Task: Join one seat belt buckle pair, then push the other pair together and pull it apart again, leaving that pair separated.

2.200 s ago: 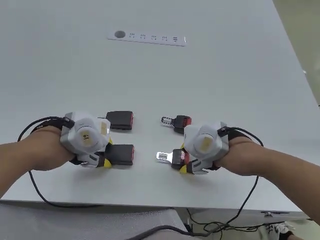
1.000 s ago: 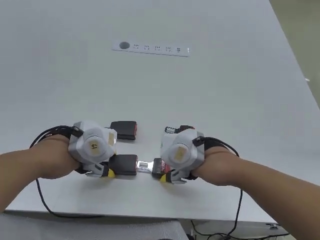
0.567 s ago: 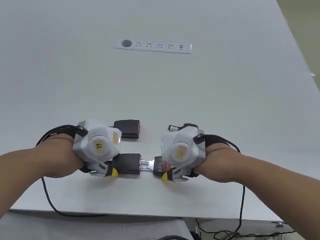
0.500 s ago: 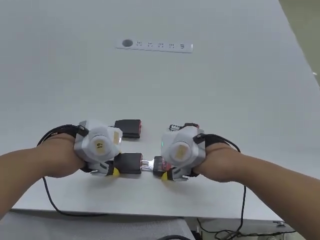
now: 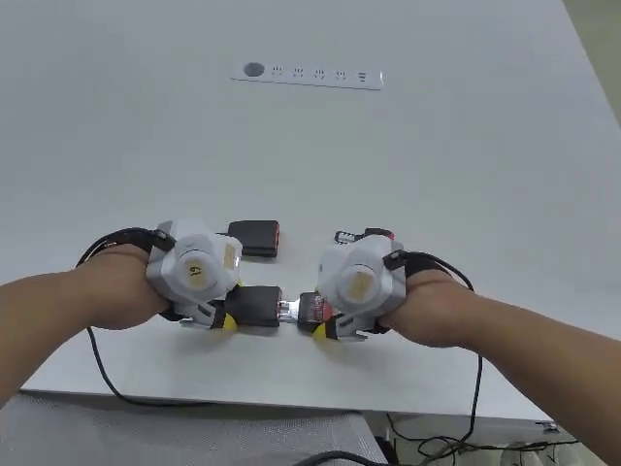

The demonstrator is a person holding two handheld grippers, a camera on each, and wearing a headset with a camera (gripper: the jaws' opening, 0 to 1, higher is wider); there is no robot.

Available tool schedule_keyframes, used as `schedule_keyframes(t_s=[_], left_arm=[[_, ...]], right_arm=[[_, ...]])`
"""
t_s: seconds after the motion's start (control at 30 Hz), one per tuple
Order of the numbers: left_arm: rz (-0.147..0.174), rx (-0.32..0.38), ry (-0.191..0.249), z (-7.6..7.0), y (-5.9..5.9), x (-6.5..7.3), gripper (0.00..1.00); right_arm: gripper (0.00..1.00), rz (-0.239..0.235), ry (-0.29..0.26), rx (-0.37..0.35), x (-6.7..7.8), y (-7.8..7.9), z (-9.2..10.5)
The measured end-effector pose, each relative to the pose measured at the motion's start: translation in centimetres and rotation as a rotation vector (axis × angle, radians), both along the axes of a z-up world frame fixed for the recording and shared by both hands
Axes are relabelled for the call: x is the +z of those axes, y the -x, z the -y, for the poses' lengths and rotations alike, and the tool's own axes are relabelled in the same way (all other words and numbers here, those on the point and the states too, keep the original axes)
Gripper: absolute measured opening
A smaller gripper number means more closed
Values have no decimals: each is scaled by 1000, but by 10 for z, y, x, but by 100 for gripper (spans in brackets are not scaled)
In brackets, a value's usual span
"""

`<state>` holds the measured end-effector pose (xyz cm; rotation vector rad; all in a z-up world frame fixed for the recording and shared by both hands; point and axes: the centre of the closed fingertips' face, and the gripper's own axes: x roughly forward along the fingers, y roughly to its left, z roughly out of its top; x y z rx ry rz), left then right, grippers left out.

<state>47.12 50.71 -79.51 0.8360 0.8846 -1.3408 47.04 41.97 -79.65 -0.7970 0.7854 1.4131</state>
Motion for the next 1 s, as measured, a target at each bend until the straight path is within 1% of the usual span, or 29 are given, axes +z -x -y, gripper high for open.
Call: schedule_keyframes(t_s=[0.17, 0.43, 0.7, 0.83, 1.0], left_arm=[[-2, -1, 4, -1, -1, -1, 32], [-3, -2, 12, -1, -1, -2, 31], [-4, -11, 7, -2, -2, -3, 31], [-1, -14, 5, -2, -2, -4, 31], [-4, -5, 20, -2, -2, -2, 31]], right_arm=[[30, 8, 1, -1, 1, 1, 0], [29, 21, -15, -21, 0, 1, -2], [29, 20, -9, -19, 1, 0, -6], [29, 31, 7, -4, 0, 0, -10], [29, 25, 1, -14, -1, -1, -9]])
